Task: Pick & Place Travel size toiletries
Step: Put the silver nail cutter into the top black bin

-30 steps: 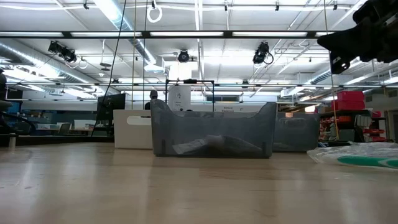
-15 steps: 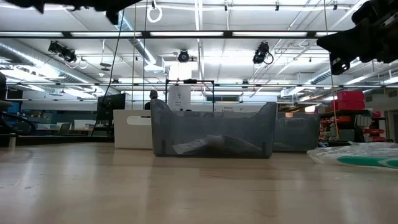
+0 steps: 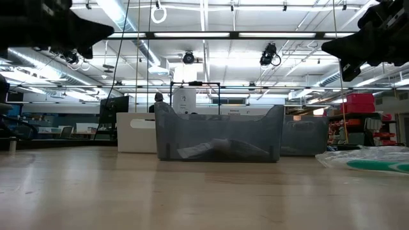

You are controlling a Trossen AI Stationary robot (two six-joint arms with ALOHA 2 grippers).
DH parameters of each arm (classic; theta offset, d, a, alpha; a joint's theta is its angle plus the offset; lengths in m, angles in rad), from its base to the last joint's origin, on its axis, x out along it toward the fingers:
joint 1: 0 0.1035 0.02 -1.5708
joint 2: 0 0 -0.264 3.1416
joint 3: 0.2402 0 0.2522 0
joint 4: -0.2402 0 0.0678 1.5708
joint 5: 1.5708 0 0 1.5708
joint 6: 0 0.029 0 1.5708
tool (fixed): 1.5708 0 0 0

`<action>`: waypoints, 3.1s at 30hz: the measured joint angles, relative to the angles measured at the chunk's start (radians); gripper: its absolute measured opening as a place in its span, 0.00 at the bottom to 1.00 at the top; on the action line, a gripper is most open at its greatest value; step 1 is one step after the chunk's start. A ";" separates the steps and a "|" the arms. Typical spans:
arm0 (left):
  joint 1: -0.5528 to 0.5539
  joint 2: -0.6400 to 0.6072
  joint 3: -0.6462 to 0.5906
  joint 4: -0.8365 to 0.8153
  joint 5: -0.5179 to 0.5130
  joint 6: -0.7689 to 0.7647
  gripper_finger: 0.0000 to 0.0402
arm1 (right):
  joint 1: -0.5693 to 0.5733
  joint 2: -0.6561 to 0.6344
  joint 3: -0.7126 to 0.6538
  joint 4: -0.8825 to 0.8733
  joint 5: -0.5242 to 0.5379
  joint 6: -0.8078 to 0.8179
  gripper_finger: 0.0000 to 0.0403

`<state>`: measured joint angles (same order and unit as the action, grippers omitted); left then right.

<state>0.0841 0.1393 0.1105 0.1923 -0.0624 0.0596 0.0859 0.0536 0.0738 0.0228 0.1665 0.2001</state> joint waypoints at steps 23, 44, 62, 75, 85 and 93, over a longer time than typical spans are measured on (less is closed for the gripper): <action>0.000 -0.127 -0.102 -0.149 -0.053 0.053 0.01 | 0.000 0.000 0.002 -0.049 0.017 0.058 0.00; 0.000 -0.127 -0.103 -0.144 -0.026 0.127 0.07 | 0.000 0.081 0.114 -0.041 0.016 -0.033 0.00; 0.000 -0.127 -0.103 -0.141 -0.023 0.128 0.07 | 0.000 0.475 0.352 -0.050 -0.029 -0.115 0.00; 0.000 -0.127 -0.103 -0.141 -0.023 0.128 0.07 | 0.003 0.700 0.440 -0.124 -0.093 -0.131 0.00; 0.000 -0.127 -0.104 -0.141 -0.023 0.128 0.07 | 0.069 0.809 0.590 -0.276 -0.099 -0.097 0.00; 0.000 -0.127 -0.104 -0.141 -0.023 0.128 0.07 | 0.111 0.905 0.716 -0.466 -0.097 0.029 0.00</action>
<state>0.0837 0.0124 0.0067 0.0513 -0.0856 0.1879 0.1969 0.9589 0.7895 -0.4435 0.0692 0.2295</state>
